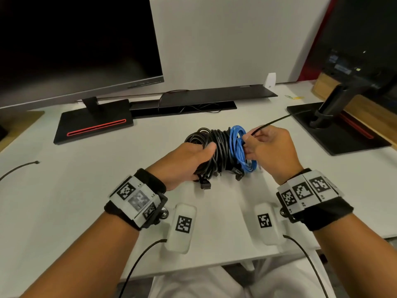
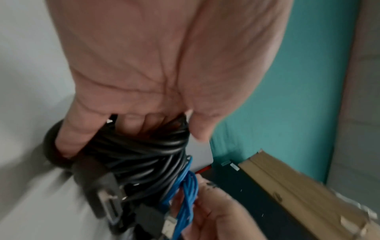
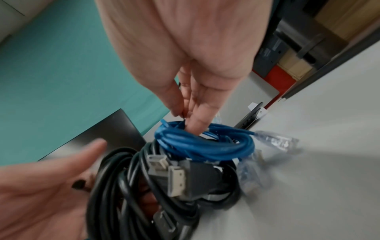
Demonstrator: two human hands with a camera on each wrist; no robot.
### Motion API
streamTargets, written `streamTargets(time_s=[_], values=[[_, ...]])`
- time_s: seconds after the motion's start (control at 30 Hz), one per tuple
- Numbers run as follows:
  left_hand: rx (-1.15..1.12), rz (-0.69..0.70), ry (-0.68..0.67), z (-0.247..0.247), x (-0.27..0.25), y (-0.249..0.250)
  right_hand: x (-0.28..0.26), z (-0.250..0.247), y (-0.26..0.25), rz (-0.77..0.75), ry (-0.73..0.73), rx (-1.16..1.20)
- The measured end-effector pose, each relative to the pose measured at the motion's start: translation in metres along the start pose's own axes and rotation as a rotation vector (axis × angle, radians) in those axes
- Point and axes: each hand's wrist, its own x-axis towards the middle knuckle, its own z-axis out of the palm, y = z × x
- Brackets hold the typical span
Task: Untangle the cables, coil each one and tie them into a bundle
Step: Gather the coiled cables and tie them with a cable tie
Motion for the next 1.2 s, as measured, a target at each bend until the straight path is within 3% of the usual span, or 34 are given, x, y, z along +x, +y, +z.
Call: streamTargets(time_s=[0.13, 0.33, 0.47, 0.53, 0.63, 0.77, 0.93, 1.0, 1.2], values=[[-0.11, 0.075, -0.109, -0.012, 0.0, -0.005, 0.003, -0.001, 0.002, 0.028, -0.004, 0.051], [-0.024, 0.174, 0.062, -0.013, 0.004, -0.005, 0.006, -0.002, 0.006, 0.03, -0.019, 0.071], [0.567, 0.34, 0.298, -0.012, 0.007, -0.004, 0.009, -0.002, 0.007, -0.037, -0.023, 0.008], [0.704, 0.405, 0.43, -0.012, 0.006, -0.002, 0.011, -0.003, 0.005, -0.092, -0.01, -0.064], [0.551, 0.446, 0.53, -0.017, 0.007, -0.002, 0.015, -0.006, -0.001, -0.209, -0.006, -0.108], [0.204, 0.406, 0.512, -0.019, 0.013, -0.007, 0.014, -0.005, -0.007, -0.252, -0.099, 0.118], [-0.232, 0.374, 0.445, -0.01, 0.015, -0.012, 0.017, 0.001, -0.021, -0.048, -0.193, 0.408], [-0.29, 0.395, 0.431, -0.007, 0.016, -0.012, 0.018, 0.0, -0.025, 0.002, -0.271, 0.468], [-0.187, 0.472, 0.423, -0.009, 0.018, -0.013, 0.012, 0.005, -0.027, -0.268, -0.299, 0.016]])
